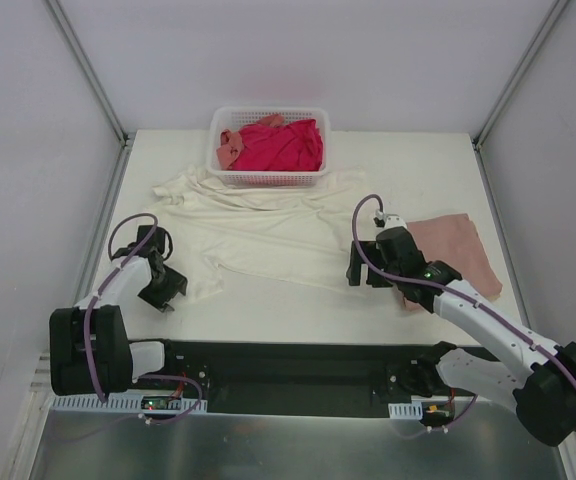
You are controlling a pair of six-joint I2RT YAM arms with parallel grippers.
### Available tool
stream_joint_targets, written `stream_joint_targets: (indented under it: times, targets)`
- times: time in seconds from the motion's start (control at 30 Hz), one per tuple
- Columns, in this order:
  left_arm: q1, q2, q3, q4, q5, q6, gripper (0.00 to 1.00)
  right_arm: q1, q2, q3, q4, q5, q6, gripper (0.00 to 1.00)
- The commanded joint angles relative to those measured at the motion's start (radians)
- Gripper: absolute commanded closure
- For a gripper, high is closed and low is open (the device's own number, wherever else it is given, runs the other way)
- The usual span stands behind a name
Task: Fold and stack the t-shirts
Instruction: Flatten the tshirt out
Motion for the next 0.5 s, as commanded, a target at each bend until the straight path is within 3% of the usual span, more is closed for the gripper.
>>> stream_joint_targets:
  times: [0.0, 0.13, 0.27, 0.47]
  targets:
    - [-0.007, 0.078, -0.008, 0.032, -0.028, -0.022, 0.51, -0.023, 0.013, -0.007, -0.002, -0.004, -0.018, 0.03]
    - [-0.007, 0.146, 0.003, 0.038, -0.07, -0.027, 0.62, -0.041, 0.007, -0.01, -0.01, -0.01, -0.021, 0.03]
    - [-0.008, 0.196, 0.009, 0.052, -0.06, -0.007, 1.0, -0.047, -0.001, -0.016, -0.025, -0.016, -0.013, 0.03]
    - [-0.007, 0.134, 0.005, 0.066, -0.04, 0.032, 1.0, -0.047, 0.022, -0.042, -0.028, -0.131, 0.03, 0.01]
